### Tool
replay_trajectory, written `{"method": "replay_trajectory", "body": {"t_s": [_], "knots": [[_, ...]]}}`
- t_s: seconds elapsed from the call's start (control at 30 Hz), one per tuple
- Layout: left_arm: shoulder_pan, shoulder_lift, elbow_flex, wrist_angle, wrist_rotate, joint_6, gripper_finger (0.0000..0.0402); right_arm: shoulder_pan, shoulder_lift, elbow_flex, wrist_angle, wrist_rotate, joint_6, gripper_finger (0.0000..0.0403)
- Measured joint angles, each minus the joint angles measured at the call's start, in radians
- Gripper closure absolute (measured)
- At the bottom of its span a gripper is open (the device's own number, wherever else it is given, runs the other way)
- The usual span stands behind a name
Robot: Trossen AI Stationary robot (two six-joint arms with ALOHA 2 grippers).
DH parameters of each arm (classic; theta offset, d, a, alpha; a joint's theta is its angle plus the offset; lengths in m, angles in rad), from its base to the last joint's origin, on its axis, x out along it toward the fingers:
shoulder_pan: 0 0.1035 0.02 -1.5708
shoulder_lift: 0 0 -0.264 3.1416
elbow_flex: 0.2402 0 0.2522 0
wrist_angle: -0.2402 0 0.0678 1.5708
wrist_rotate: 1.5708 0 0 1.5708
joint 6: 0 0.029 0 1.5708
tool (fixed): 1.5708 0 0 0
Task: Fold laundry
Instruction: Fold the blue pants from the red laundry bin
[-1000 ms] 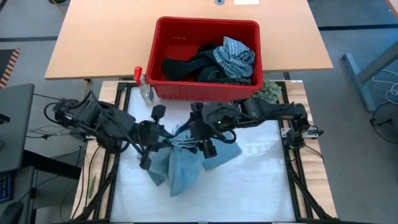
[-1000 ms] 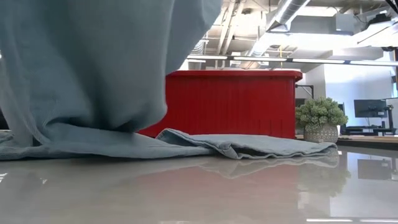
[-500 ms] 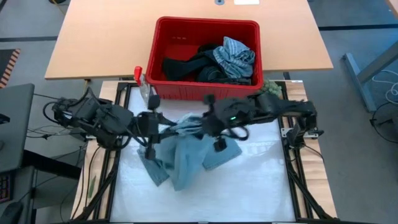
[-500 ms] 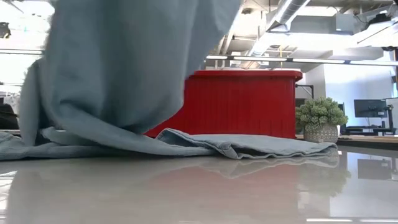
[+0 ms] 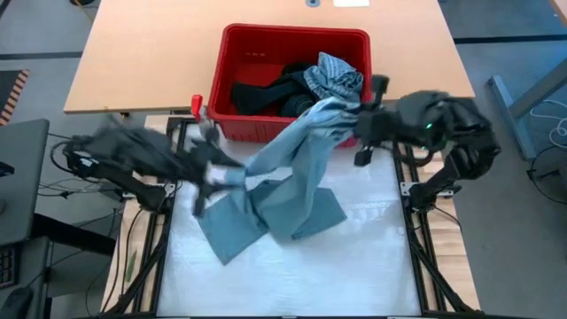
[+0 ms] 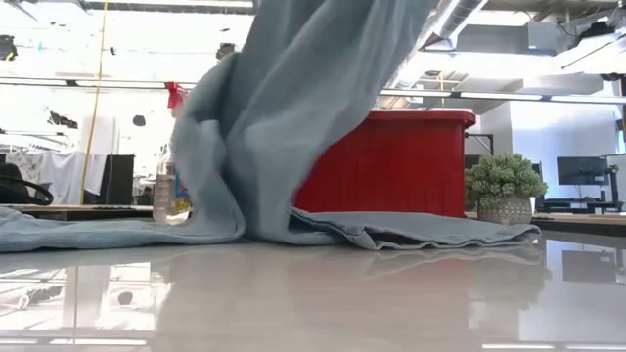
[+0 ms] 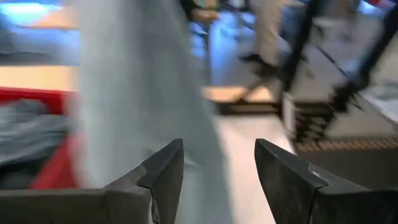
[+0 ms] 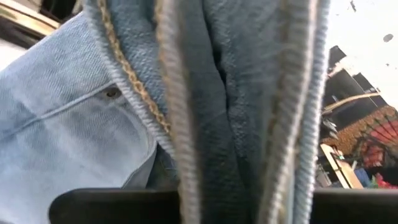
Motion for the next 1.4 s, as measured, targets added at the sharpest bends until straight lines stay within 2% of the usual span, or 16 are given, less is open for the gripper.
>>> {"method": "replay_trajectory", "body": {"t_s": [0.07,0.13,0.23,0.37,0.47,0.63,0.77,0.97,1.07,1.23,1.4], "knots": [[-0.009,0.025,-0.087,0.031,0.008,-0.011,0.0218,0.000,-0.010,0.000,-0.001,0.002,0.002,0.0358],[-0.009,0.030,-0.190,0.051,-0.036,-0.053,0.0218,0.008,-0.016,0.000,0.000,0.001,0.002,0.0358],[-0.004,0.000,-0.368,0.209,-0.076,-0.139,0.0218,0.036,-0.031,-0.001,0.001,-0.005,0.017,0.0358],[-0.022,-0.005,-0.581,0.292,-0.092,-0.254,0.0218,0.086,-0.058,0.000,0.005,-0.005,0.036,0.0358],[-0.045,-0.024,-0.671,0.293,-0.144,-0.329,0.0223,0.128,-0.070,0.000,0.007,-0.006,0.032,0.0358],[-0.061,0.006,-0.767,0.280,-0.156,-0.362,0.0239,0.176,-0.093,-0.001,0.051,-0.008,0.019,0.0358],[-0.046,0.016,-0.778,0.219,-0.265,-0.422,0.0254,0.208,-0.109,0.000,0.063,-0.004,0.002,0.0358],[-0.026,0.012,-0.650,-0.134,-0.420,-0.513,0.0288,0.241,-0.136,-0.001,0.094,0.014,0.001,0.0358],[0.014,0.013,-0.597,-0.246,-0.503,-0.527,0.0303,0.275,-0.151,0.000,0.117,-0.003,-0.012,0.0358],[0.117,0.014,-0.549,-0.338,-0.506,-0.504,0.0319,0.345,-0.174,-0.001,0.169,-0.092,-0.059,0.0358],[0.155,-0.011,-0.505,-0.372,-0.499,-0.378,0.0328,0.438,-0.205,-0.001,0.245,-0.210,-0.121,0.0358]]}}
